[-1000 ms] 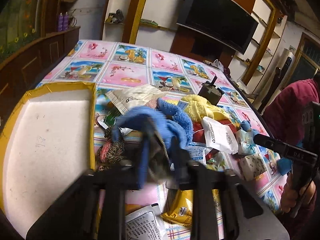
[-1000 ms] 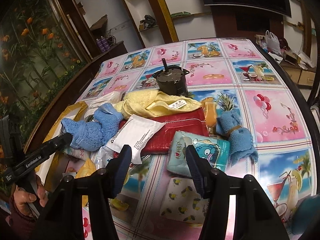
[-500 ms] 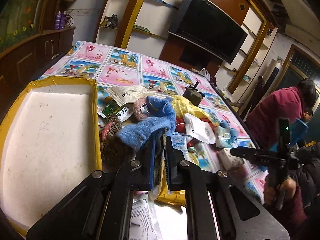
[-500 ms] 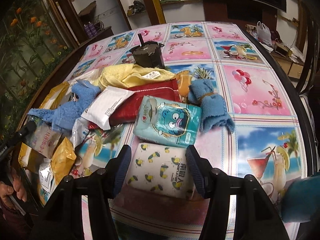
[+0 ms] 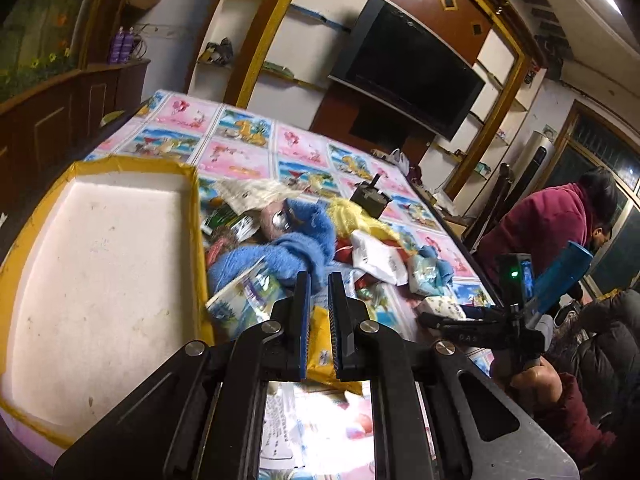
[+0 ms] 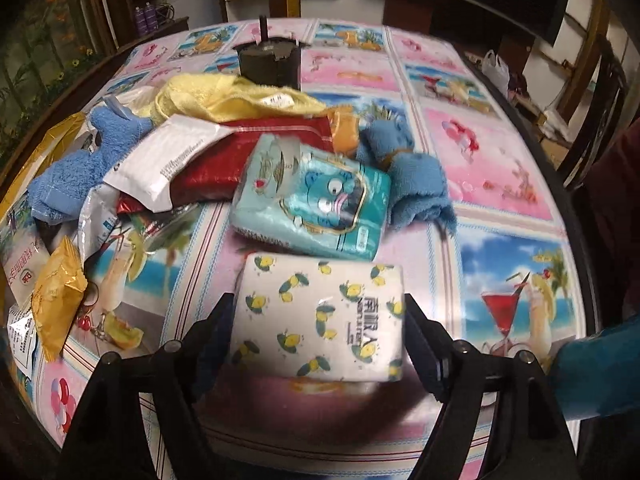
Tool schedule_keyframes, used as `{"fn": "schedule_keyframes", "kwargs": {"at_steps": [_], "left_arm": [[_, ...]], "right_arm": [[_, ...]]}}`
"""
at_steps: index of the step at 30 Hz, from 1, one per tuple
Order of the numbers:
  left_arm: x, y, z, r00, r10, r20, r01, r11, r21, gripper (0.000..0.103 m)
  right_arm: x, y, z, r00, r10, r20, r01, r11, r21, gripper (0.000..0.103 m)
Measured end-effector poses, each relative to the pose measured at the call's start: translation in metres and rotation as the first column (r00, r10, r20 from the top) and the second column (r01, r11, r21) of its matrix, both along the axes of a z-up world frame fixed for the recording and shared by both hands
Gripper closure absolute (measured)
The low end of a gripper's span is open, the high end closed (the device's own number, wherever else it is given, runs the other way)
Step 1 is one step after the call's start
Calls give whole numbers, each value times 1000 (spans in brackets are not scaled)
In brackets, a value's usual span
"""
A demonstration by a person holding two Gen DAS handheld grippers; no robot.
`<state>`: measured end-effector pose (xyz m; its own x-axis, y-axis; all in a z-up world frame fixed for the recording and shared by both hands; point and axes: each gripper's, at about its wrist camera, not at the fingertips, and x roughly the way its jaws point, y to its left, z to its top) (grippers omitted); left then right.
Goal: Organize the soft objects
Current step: 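Grasp the yellow crackers packet with the left gripper, then place crackers packet in tray with left gripper while right gripper places lemon-print tissue pack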
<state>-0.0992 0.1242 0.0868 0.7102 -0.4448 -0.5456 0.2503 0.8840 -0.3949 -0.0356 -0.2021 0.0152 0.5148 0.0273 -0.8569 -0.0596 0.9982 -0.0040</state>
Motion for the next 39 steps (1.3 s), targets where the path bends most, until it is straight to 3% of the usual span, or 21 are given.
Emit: {"fn": "schedule_keyframes", "kwargs": {"at_steps": [1, 2, 5, 7, 9, 13, 17, 18, 20, 23, 26, 31, 35, 36, 38, 39], "left_arm": [[1, 1, -3, 1000, 10, -14, -9, 1000, 11, 95], [1, 2, -7, 999, 23, -29, -22, 999, 35, 95], [4, -1, -17, 996, 46, -75, -40, 996, 84, 90], [10, -5, -25, 992, 51, -115, -40, 994, 101, 68], [15, -11, -32, 989, 51, -139, -35, 993, 116, 59], [25, -20, -36, 985, 82, -152, -53, 982, 182, 59], [16, -25, -27, 991, 70, -117, -47, 981, 190, 59], [13, -30, -26, 993, 42, -114, -20, 981, 195, 59], [7, -47, -25, 992, -59, -110, 82, 974, 211, 49], [5, -76, -33, 979, -160, -124, 188, 948, 256, 48], [15, -94, -46, 970, -193, -146, 229, 928, 295, 48], [32, -116, -73, 956, -194, -219, 267, 884, 384, 44], [33, -130, -75, 955, -200, -218, 281, 843, 458, 32], [33, -130, -75, 951, -207, -230, 292, 847, 444, 33], [32, -125, -72, 953, -203, -224, 284, 856, 432, 55], [31, -122, -71, 949, -212, -234, 294, 865, 407, 55]], "right_arm": [[-1, -1, -1, 1000, -3, -3, 3, 1000, 11, 22], [-2, -1, -1, 1000, -1, 3, 1, 1000, 16, 29], [-7, -1, 0, 1000, 14, 4, -15, 998, 62, 30], [-11, 3, -1, 1000, 26, 8, -26, 999, 43, 30], [-12, 9, -3, 999, 39, 13, -39, 999, 24, 30], [-14, 14, -1, 998, 61, 17, -61, 998, 25, 30], [-14, 14, -1, 997, 70, 25, -71, 997, 26, 30], [-15, 13, -1, 997, 75, 28, -76, 997, 25, 30], [-15, 14, -1, 996, 81, 32, -82, 996, 24, 30], [-15, 14, -1, 996, 84, 38, -85, 996, 29, 29], [-15, 13, -1, 995, 89, 43, -90, 995, 37, 29], [-14, 12, -1, 994, 101, 45, -102, 994, 41, 29], [-14, 11, 0, 994, 101, 46, -104, 993, 51, 29], [-14, 11, 0, 994, 103, 45, -105, 993, 56, 29], [-16, 11, 1, 993, 113, 42, -116, 990, 83, 30], [-18, 10, 2, 992, 121, 40, -124, 988, 96, 30]]}}
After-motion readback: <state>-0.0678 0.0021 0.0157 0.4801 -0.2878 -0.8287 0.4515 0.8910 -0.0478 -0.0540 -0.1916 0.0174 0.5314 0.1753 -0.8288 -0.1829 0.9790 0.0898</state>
